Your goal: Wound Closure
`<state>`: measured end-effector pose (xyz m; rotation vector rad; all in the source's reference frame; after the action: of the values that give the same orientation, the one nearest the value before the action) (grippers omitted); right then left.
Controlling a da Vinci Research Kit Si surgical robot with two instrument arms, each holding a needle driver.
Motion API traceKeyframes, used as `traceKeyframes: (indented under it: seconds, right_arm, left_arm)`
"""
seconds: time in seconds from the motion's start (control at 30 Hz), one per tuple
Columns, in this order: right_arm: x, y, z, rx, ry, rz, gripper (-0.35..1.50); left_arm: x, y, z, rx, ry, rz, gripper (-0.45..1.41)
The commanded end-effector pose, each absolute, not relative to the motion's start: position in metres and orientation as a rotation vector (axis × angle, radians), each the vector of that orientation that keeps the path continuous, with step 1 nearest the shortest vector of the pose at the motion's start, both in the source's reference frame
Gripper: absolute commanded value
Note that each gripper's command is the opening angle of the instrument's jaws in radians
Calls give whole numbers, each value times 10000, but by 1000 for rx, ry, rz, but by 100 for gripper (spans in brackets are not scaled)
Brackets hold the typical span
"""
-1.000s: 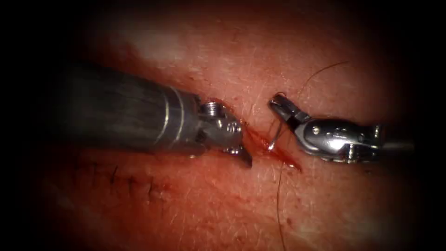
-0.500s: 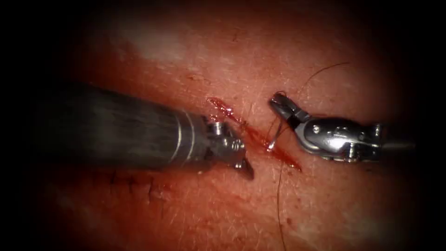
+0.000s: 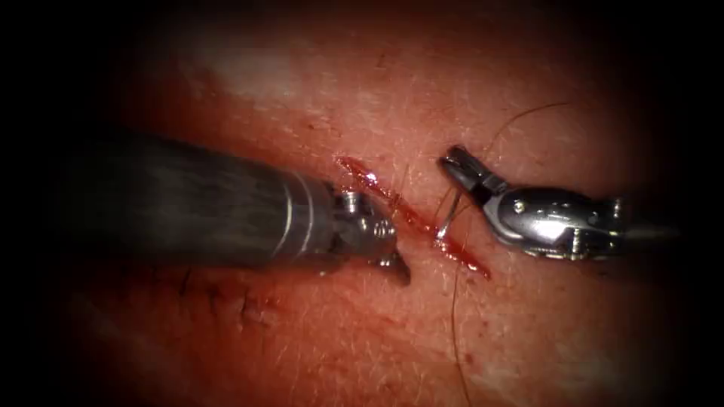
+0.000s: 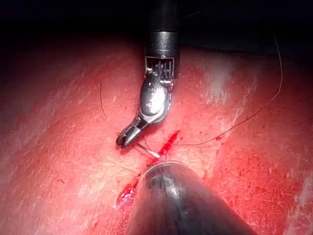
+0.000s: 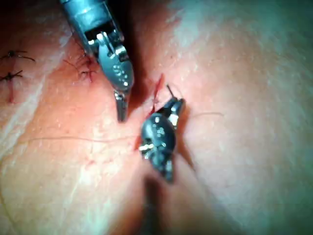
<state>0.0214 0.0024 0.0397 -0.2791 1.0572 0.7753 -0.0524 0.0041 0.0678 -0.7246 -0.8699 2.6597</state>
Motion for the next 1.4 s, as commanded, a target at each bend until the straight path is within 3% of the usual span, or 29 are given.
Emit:
traceKeyframes:
  seconds: [0.03, 1.4]
  right_arm:
    - [220, 17, 401, -276, 1060, 776, -35]
    - [220, 4, 411, -97, 1099, 970, -35]
  left_arm:
    - [-529, 36, 685, -725, -872, 2660, -38]
    - [-525, 36, 696, -727, -887, 2655, -42]
